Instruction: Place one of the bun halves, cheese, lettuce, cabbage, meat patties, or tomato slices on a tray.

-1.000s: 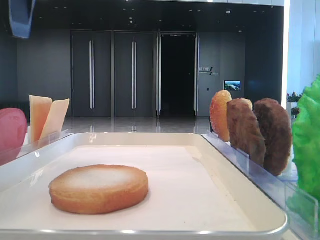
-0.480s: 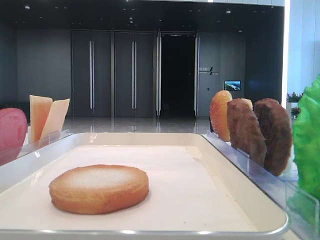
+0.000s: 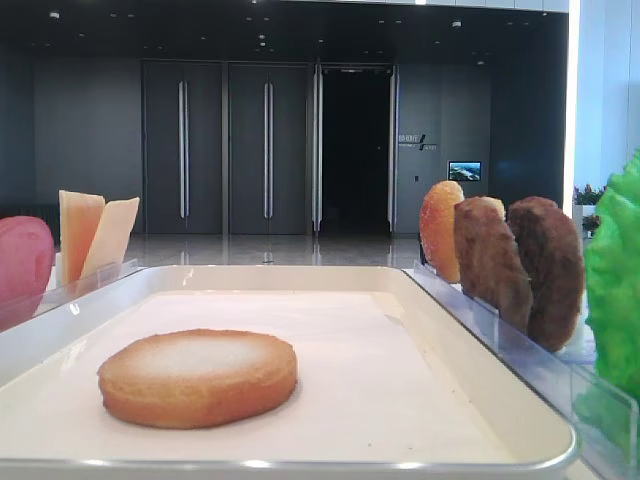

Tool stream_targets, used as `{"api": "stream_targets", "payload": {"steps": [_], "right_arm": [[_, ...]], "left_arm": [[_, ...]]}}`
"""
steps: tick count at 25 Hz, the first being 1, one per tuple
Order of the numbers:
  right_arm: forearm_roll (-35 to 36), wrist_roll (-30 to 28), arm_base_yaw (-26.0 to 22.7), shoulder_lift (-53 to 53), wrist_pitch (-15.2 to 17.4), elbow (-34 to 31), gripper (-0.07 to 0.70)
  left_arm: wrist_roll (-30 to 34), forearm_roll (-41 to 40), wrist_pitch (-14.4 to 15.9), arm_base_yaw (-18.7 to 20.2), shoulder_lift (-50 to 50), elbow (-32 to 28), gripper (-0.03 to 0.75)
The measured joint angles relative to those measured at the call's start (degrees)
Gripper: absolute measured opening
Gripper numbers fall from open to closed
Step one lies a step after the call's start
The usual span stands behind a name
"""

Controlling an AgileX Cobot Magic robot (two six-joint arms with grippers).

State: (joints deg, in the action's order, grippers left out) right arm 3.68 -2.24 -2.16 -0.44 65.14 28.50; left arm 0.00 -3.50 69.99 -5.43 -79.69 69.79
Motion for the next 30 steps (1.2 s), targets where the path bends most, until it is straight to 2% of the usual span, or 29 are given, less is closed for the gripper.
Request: {"api": "stream_targets", "payload": {"steps": [8, 24, 30], "right_arm": [[0.0, 0.0, 0.0, 0.0, 0.0, 0.0, 0.527], [0.0, 0.0, 0.0, 0.0, 0.0, 0.0, 0.527], [0.0, 0.0, 0.0, 0.0, 0.0, 0.0, 0.527]], "left_arm": [[0.0, 0.0, 0.36, 0.0, 14.78, -9.85, 0.64], [0.78, -0.78, 1.34, 0.0, 56.32, -37.4, 0.64], [1.03, 0.02, 1.9, 0.0, 69.75, -39.84, 0.64]]}}
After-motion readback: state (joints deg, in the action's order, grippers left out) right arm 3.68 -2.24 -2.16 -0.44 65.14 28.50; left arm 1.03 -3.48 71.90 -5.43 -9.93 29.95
